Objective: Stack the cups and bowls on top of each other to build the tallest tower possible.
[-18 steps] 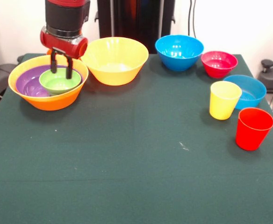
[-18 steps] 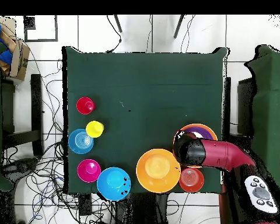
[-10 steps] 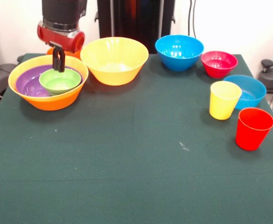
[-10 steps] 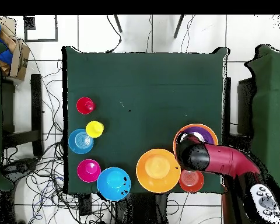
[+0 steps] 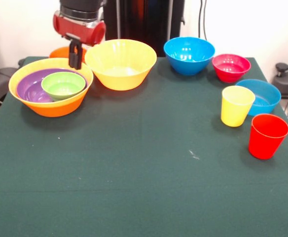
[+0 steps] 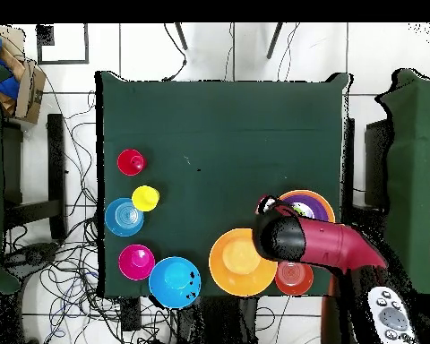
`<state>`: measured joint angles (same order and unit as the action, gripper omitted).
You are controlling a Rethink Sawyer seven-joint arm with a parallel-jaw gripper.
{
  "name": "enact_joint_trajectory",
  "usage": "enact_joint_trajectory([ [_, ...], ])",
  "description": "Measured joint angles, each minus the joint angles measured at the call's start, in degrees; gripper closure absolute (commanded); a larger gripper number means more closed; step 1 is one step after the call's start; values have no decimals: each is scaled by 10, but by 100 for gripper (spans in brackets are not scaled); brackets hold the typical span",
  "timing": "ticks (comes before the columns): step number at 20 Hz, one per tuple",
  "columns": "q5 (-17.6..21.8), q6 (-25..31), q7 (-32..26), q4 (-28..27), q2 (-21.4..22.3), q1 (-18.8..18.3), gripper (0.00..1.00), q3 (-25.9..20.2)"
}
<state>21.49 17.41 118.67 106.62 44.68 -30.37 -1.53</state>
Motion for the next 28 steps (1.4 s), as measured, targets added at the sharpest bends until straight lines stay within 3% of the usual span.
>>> enact_joint_trajectory([
  [14, -83, -1, 0, 1, 5, 73, 100, 51],
  [28, -157, -27, 25, 1, -20, 156, 100, 117],
])
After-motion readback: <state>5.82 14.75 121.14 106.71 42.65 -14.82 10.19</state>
